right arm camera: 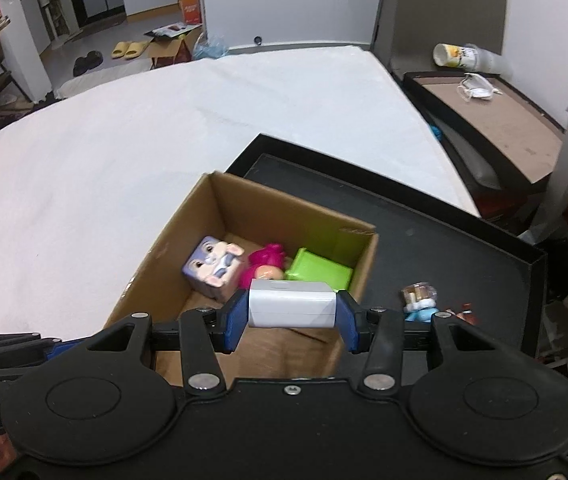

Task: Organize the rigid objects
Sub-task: 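Carry the white plug into the box with the right tool and release, then move the right tool back to the brown-haired doll figure and grasp it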

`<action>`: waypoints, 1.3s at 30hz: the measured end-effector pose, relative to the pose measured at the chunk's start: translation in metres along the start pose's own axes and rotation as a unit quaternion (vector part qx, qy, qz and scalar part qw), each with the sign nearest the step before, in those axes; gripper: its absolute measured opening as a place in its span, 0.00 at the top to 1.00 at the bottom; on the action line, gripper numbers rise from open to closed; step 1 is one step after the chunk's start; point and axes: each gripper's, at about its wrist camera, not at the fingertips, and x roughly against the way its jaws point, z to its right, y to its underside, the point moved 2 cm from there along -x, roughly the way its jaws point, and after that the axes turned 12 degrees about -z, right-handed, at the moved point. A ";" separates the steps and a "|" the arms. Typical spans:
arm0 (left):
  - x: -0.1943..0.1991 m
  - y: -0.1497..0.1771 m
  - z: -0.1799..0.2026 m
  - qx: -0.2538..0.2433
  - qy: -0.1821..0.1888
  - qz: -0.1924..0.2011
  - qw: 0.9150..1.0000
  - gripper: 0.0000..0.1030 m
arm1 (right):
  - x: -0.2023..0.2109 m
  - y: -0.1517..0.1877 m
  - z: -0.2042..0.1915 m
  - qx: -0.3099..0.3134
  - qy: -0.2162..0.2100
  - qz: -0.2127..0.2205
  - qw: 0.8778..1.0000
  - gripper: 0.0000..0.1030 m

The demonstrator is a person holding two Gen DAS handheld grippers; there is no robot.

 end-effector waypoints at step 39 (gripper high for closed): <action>0.000 0.002 0.003 -0.008 -0.007 0.007 1.000 0.84 | -0.015 0.011 -0.007 -0.030 -0.034 -0.025 0.999 0.50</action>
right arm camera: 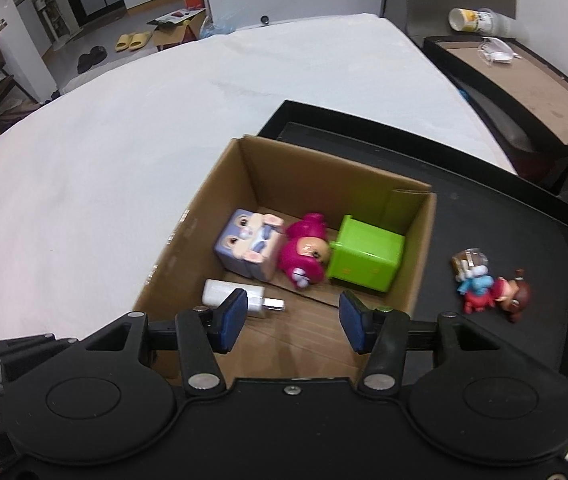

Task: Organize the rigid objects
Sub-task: 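Move the right tool back to the brown-haired doll figure and grasp it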

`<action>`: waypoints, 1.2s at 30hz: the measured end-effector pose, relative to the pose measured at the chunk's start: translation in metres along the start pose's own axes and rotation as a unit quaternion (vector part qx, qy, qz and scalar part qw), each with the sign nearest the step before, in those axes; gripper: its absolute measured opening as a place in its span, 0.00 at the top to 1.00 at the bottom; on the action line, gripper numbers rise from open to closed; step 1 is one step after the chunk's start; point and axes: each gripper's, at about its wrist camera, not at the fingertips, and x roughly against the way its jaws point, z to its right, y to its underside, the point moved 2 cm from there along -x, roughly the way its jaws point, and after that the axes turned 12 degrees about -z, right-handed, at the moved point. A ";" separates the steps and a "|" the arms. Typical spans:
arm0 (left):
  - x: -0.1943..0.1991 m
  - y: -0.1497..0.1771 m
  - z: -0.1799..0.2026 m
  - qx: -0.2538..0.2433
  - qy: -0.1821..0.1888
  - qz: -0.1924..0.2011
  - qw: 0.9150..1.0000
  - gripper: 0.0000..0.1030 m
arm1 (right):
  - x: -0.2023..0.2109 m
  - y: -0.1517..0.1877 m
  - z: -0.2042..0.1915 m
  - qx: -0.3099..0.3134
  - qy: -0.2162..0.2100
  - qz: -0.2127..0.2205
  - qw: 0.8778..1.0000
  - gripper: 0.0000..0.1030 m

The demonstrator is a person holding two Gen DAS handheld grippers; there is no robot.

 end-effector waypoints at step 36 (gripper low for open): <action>-0.003 0.000 0.022 -0.018 -0.067 0.000 0.998 0.84 | 0.020 0.060 0.161 -0.091 -0.001 0.032 0.995 0.44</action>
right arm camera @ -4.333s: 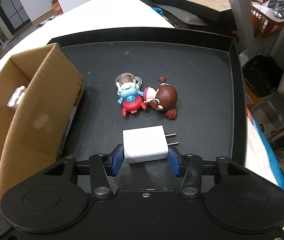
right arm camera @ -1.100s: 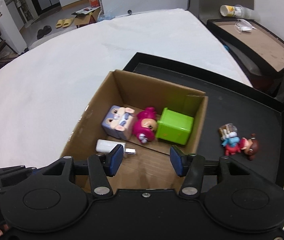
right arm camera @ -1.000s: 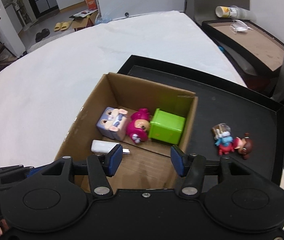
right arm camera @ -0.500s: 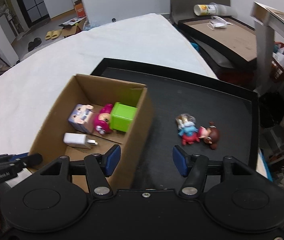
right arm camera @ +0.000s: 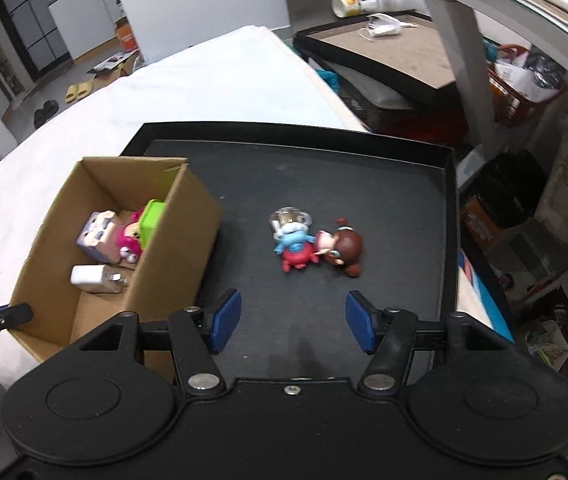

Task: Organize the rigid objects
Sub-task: 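Move the right tool back to the brown-haired doll figure and grasp it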

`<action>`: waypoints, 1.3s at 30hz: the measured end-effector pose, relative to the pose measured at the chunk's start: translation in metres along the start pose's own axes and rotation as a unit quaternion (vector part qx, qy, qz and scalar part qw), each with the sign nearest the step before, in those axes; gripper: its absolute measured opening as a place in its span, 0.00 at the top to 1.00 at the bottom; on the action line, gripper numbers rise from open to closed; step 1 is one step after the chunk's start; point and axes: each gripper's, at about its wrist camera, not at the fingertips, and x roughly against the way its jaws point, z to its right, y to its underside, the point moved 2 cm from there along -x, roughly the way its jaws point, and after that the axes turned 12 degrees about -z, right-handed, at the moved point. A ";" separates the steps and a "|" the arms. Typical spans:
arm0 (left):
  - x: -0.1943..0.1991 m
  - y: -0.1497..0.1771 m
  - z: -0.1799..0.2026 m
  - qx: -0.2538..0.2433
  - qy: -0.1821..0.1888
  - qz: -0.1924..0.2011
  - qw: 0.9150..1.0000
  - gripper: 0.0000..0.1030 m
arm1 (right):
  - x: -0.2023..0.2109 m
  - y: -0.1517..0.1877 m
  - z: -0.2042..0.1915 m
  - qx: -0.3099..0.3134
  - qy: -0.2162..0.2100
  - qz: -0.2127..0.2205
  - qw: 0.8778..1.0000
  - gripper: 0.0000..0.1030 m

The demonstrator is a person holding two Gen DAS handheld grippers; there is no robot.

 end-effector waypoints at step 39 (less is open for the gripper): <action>-0.012 -0.005 0.006 0.000 -0.023 -0.014 1.000 0.84 | -0.095 -0.032 0.040 -0.063 -0.006 0.032 0.997 0.32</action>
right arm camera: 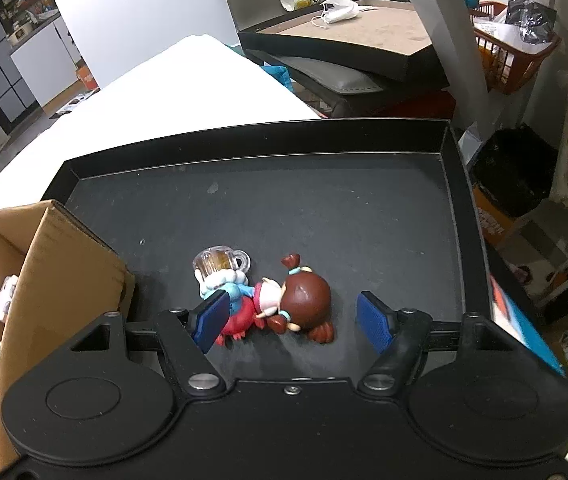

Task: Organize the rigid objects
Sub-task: 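Move the right tool back to the brown-haired doll figure and grasp it, then carry the brown-haired doll into the box with the right tool and release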

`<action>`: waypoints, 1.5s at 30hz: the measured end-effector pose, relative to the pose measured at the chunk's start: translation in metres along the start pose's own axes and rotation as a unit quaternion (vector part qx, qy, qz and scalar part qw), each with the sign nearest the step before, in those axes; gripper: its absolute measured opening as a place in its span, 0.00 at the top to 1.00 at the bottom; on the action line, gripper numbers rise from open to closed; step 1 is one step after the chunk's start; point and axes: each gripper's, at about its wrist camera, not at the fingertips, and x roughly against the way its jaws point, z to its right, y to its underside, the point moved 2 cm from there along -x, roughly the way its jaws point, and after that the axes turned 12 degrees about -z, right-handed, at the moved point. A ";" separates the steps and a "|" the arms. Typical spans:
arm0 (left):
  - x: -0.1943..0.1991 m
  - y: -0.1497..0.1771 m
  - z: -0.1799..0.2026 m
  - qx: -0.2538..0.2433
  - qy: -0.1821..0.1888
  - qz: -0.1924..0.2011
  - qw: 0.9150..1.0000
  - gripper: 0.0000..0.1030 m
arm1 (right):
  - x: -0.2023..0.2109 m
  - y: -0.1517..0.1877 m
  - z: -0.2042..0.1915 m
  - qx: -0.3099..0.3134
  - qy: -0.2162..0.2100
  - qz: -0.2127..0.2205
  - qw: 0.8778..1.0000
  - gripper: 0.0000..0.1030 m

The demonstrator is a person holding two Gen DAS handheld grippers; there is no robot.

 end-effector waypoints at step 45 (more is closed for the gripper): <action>0.007 0.003 -0.015 0.012 0.036 0.004 0.999 0.84 | 0.052 0.046 -0.002 -0.018 0.060 -0.032 0.997 0.58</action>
